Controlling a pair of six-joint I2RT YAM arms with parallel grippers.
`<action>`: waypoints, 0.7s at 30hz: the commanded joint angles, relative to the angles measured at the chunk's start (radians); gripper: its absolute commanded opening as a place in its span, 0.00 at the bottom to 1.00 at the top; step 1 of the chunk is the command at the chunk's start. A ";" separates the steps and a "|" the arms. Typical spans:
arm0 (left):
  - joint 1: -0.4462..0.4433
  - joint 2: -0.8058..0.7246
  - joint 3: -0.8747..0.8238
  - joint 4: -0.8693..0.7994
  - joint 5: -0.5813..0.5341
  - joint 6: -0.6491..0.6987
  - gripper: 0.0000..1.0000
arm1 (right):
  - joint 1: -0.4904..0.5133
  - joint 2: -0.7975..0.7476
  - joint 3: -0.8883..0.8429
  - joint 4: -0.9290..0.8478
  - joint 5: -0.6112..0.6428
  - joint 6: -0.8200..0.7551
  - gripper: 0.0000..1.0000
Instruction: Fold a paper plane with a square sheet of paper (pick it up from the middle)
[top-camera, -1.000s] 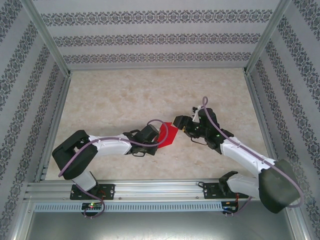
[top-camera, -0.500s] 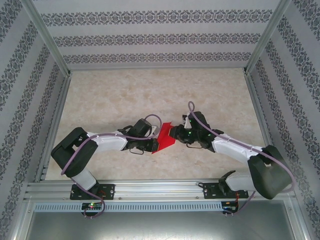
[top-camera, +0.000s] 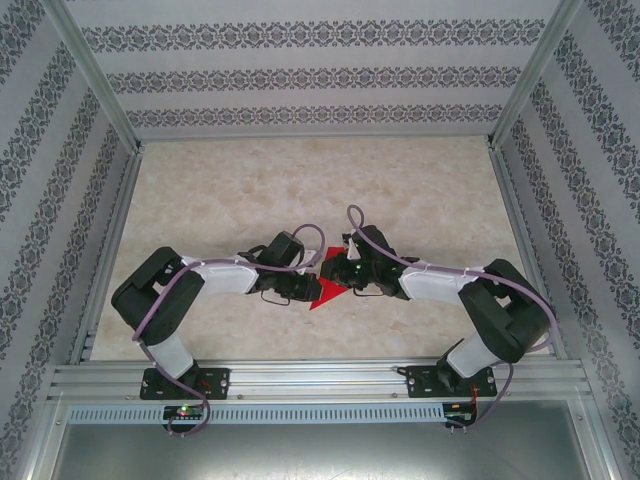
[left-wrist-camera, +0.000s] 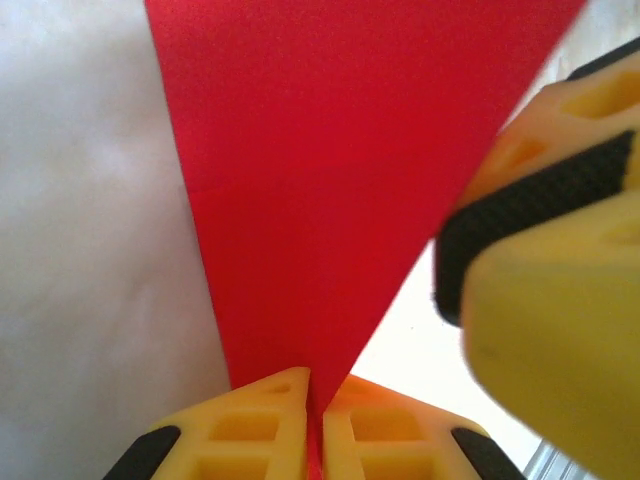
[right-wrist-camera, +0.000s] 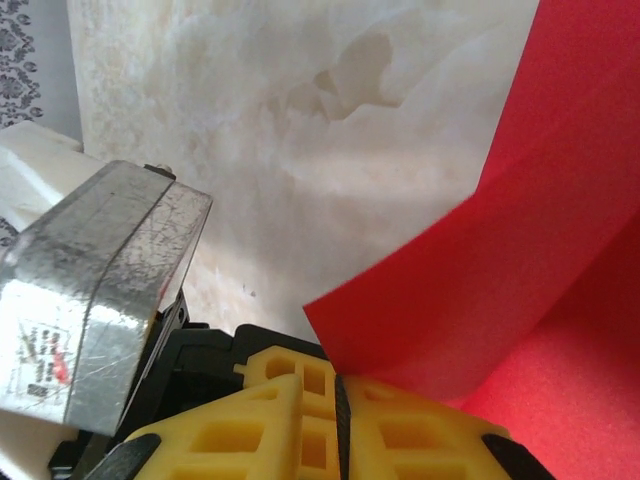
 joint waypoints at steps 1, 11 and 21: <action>0.017 0.023 0.023 -0.013 0.051 0.011 0.13 | 0.002 0.015 0.031 0.027 0.050 0.007 0.18; 0.037 0.035 0.017 -0.006 0.081 0.005 0.18 | -0.032 0.050 0.007 0.033 0.103 0.021 0.17; 0.037 -0.005 -0.001 -0.028 0.069 0.022 0.28 | -0.037 0.068 0.017 0.043 0.087 0.023 0.17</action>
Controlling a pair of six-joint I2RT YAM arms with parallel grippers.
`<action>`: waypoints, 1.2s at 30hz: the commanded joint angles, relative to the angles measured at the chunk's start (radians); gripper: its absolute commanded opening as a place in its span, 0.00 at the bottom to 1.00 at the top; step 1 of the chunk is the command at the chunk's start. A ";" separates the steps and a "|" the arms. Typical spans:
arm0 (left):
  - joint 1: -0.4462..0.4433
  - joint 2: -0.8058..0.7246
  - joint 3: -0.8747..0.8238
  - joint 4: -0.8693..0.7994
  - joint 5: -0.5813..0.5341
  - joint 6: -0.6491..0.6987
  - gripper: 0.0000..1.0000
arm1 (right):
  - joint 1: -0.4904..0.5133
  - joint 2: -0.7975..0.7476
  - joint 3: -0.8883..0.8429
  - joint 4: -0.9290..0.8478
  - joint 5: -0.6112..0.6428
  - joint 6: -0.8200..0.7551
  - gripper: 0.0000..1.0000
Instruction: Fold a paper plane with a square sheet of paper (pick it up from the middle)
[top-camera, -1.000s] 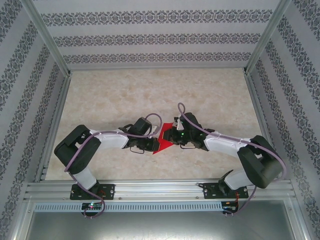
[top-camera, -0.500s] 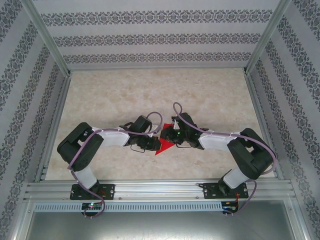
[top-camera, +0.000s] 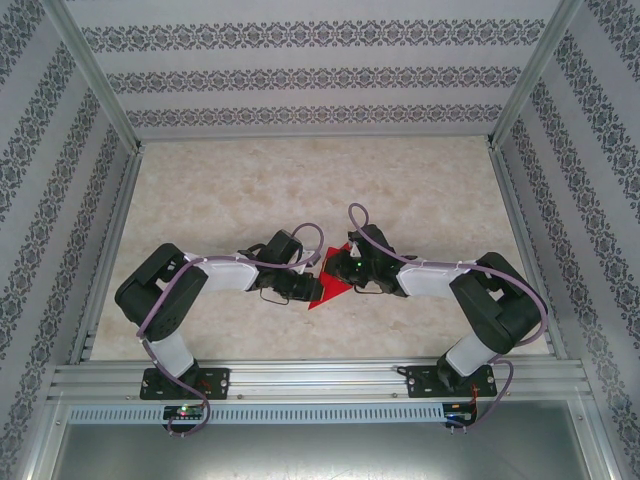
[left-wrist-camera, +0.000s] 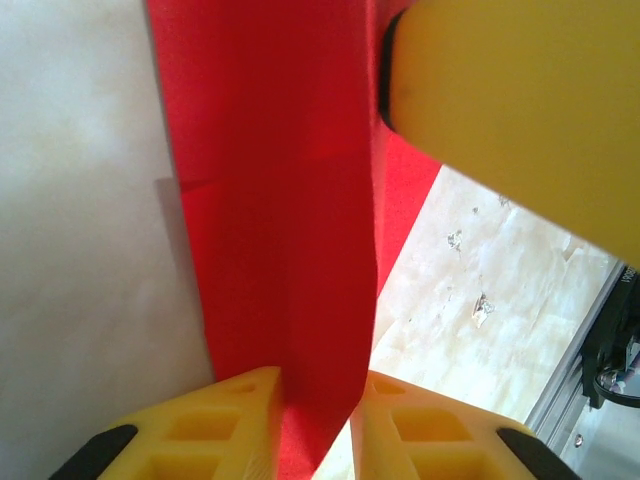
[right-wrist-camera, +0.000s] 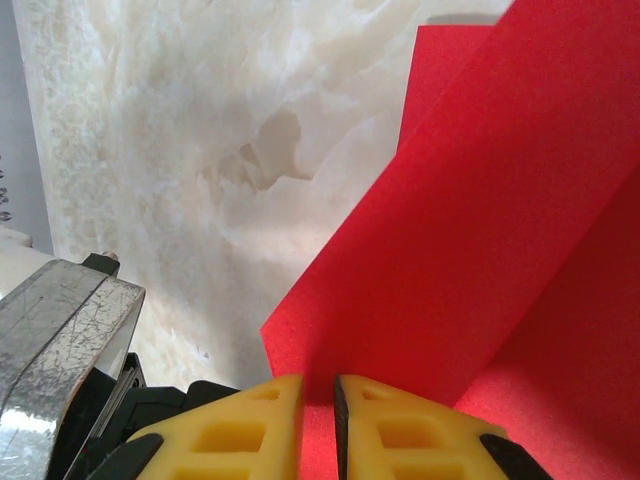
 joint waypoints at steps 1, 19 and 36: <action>0.013 -0.032 -0.004 -0.025 -0.001 0.023 0.28 | -0.010 0.017 0.014 0.022 0.008 0.001 0.17; -0.099 -0.106 0.016 -0.150 -0.288 0.120 0.41 | -0.016 0.007 0.020 0.027 -0.006 0.004 0.17; -0.143 -0.110 0.024 -0.152 -0.380 0.129 0.25 | -0.020 0.008 0.020 0.033 -0.014 0.003 0.18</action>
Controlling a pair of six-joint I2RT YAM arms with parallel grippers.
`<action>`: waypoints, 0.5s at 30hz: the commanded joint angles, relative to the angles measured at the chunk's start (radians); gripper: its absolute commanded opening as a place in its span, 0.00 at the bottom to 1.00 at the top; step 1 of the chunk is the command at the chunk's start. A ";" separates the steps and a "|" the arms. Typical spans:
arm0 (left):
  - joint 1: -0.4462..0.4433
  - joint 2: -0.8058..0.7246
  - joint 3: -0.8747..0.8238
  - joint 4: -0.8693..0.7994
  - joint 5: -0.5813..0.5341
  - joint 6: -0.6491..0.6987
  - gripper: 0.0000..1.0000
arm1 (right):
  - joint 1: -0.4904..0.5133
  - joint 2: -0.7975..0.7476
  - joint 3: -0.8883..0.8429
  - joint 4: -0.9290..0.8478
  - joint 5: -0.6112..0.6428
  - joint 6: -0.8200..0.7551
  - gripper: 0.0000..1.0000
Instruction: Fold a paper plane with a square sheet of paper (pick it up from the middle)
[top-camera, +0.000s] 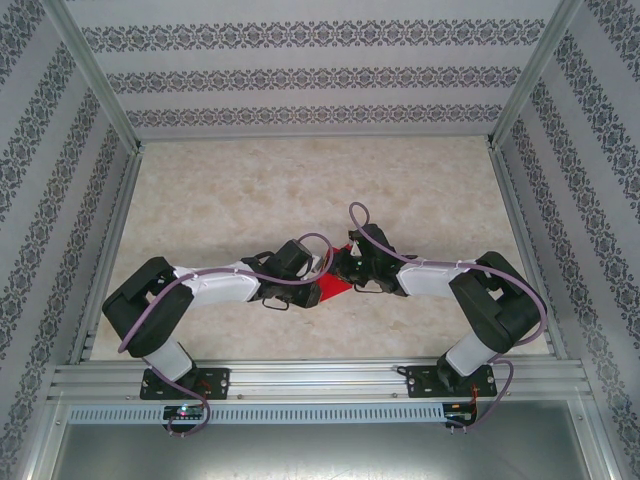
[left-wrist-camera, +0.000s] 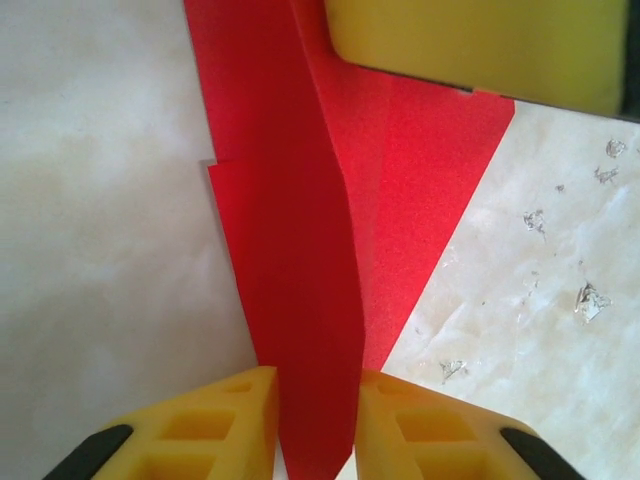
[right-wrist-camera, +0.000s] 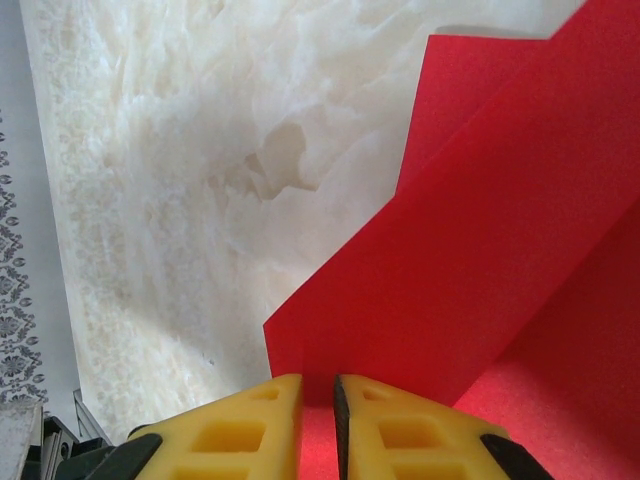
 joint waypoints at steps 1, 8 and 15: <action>-0.010 -0.004 0.023 -0.033 -0.018 0.025 0.24 | -0.012 0.005 0.018 0.019 -0.011 0.001 0.18; -0.013 -0.003 0.026 -0.038 -0.027 0.033 0.19 | -0.013 0.005 0.017 0.022 -0.009 0.001 0.18; -0.014 -0.007 0.024 -0.016 -0.035 0.046 0.25 | -0.013 0.007 0.020 0.022 -0.013 0.002 0.18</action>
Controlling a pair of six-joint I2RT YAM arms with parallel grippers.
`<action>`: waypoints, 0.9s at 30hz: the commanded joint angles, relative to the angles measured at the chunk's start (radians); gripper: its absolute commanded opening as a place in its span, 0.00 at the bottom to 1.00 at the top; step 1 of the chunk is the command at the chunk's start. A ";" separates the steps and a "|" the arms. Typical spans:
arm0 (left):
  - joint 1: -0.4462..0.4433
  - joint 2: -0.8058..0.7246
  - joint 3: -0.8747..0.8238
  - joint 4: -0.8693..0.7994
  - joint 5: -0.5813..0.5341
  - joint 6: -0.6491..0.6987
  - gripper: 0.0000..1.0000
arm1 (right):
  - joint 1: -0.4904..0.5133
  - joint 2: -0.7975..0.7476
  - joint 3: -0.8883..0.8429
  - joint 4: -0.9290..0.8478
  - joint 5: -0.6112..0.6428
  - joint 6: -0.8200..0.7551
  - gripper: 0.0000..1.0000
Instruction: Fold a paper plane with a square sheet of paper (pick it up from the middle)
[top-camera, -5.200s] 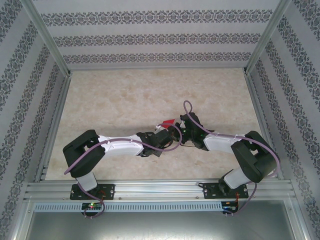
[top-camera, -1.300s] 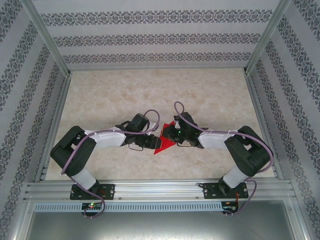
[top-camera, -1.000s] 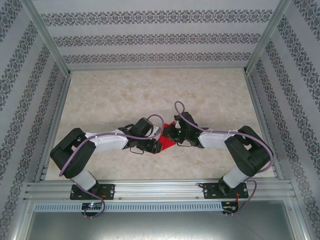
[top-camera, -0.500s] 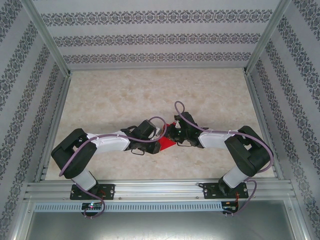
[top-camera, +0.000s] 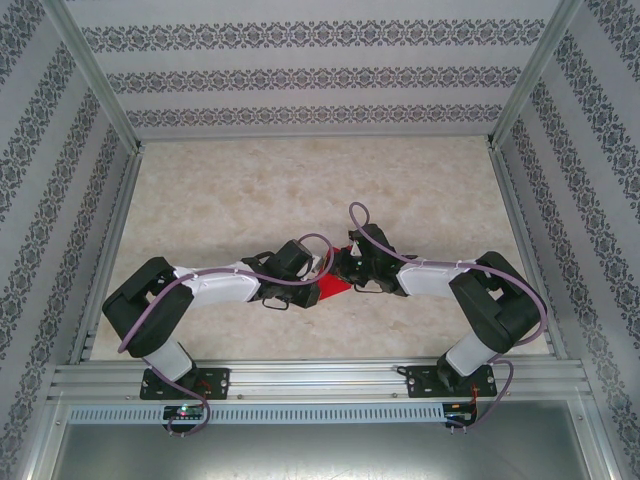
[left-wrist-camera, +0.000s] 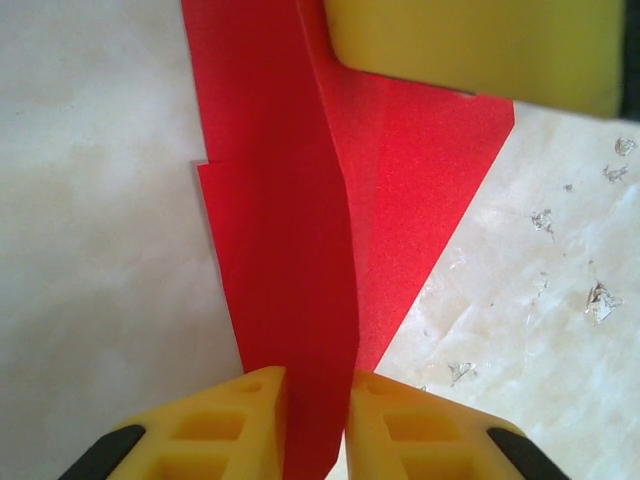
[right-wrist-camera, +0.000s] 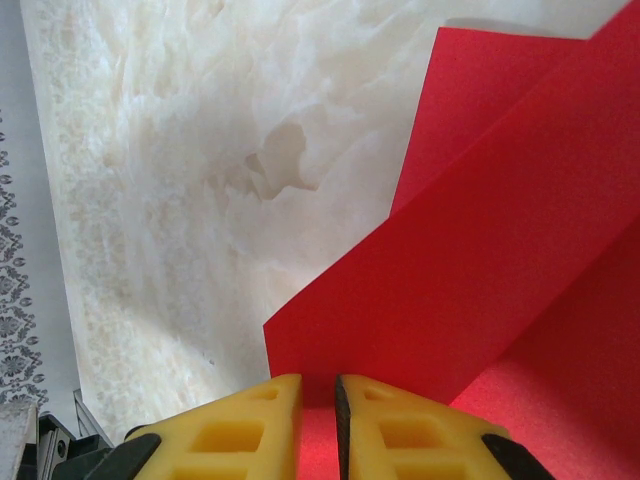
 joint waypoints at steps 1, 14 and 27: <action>-0.015 -0.004 0.026 -0.011 -0.022 0.027 0.27 | -0.012 0.007 0.021 0.021 -0.013 0.002 0.18; -0.074 0.054 0.060 -0.038 -0.154 0.047 0.27 | -0.014 0.005 0.020 0.022 -0.016 0.002 0.18; -0.078 0.024 0.047 -0.043 -0.198 0.054 0.19 | -0.014 0.004 0.020 0.022 -0.013 0.002 0.18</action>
